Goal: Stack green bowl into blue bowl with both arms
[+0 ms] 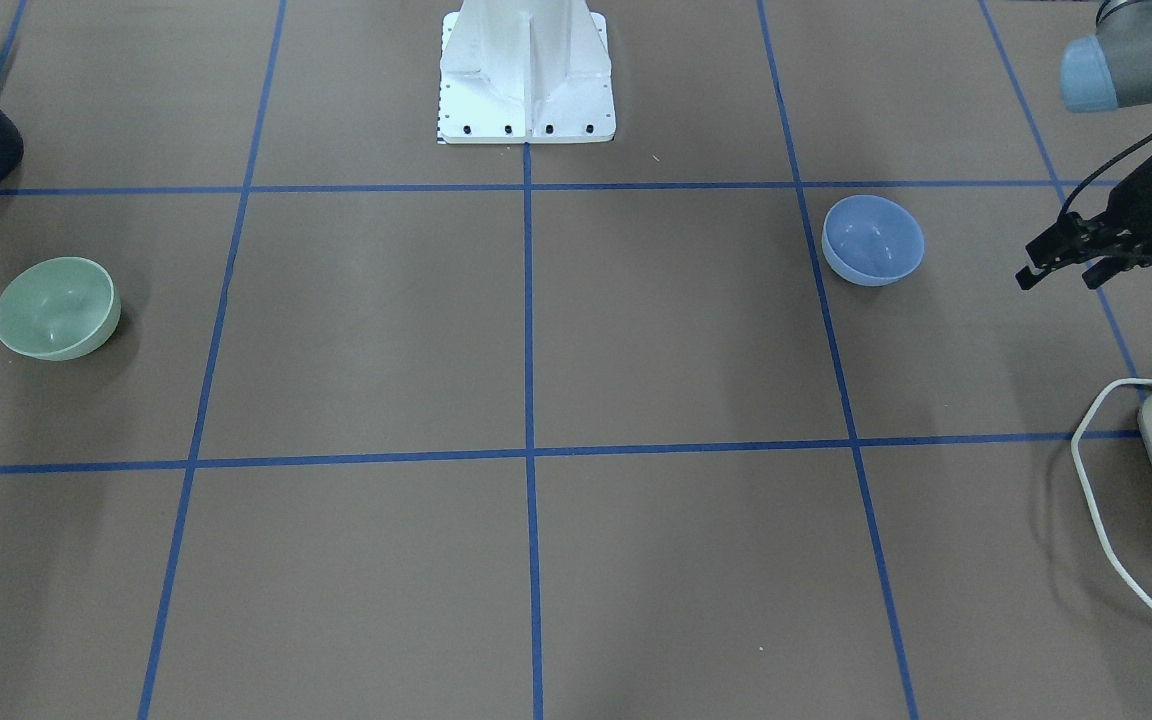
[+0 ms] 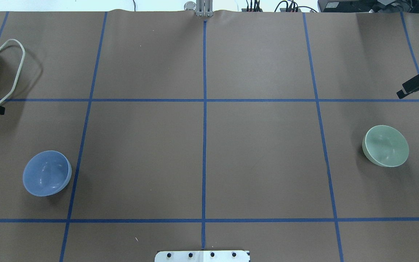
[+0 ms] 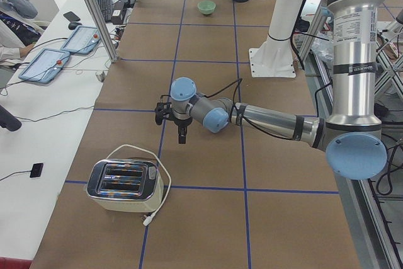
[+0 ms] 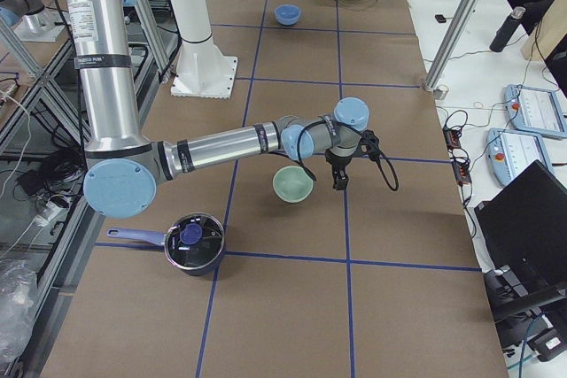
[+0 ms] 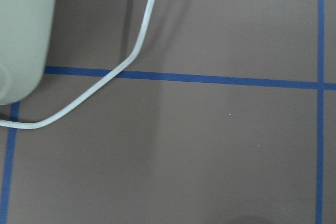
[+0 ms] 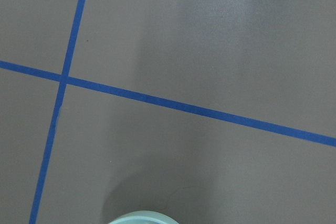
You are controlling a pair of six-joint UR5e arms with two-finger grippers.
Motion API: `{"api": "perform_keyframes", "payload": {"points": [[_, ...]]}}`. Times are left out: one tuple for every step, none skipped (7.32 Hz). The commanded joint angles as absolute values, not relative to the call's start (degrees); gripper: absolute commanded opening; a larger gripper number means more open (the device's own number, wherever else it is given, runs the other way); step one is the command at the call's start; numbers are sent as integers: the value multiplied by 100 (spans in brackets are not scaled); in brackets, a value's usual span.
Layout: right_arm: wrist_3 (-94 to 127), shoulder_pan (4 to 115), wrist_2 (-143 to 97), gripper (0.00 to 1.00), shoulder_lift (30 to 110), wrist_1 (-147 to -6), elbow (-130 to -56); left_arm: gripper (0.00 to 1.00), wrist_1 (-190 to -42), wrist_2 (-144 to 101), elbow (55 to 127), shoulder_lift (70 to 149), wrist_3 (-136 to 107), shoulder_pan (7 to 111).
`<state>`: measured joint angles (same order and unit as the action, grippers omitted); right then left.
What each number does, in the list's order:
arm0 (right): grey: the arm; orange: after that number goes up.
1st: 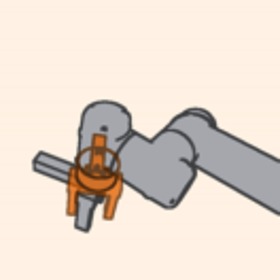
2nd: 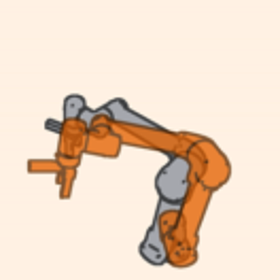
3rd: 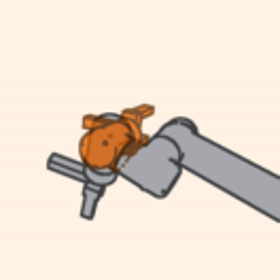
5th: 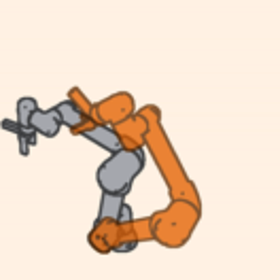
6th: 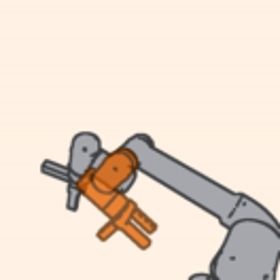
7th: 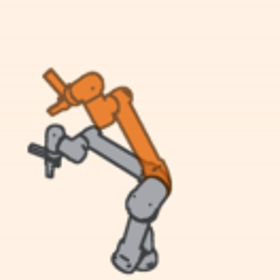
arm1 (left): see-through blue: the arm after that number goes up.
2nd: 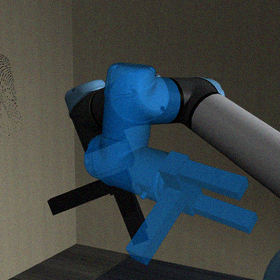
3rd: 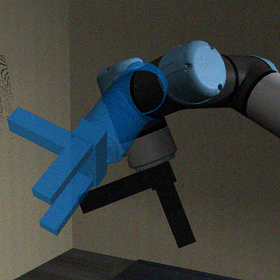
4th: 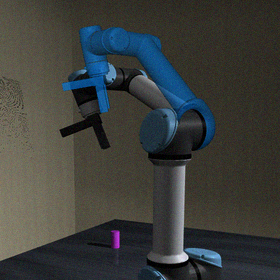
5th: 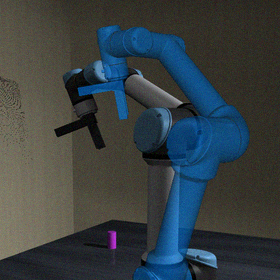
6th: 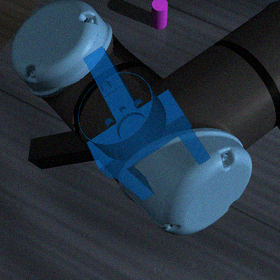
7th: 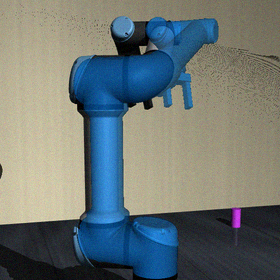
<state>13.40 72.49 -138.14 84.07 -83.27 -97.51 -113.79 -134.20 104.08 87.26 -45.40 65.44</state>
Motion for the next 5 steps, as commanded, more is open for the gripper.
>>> {"api": "perform_keyframes", "payload": {"points": [[1336, 7233, -13825, 100, 8367, -8323, -9765, 99, -12053, -13395, 10398, 8711, -5365, 5980], [1336, 7233, -13825, 100, 8358, -8323, -9756, 99, -12328, -13377, 10389, 8623, -5561, 5750], [1336, 7233, -13825, 100, 8358, -8323, -9756, 98, -12609, -13368, 10380, 8405, -5563, 5626], [1336, 7233, -13825, 100, 8358, -8323, -9756, 98, -12899, -13359, 10380, 8176, -5572, 5503], [1327, 7225, -13825, 100, 8367, -8323, -9756, 98, -13059, -13359, 10371, 8087, -5581, 5398]]}}
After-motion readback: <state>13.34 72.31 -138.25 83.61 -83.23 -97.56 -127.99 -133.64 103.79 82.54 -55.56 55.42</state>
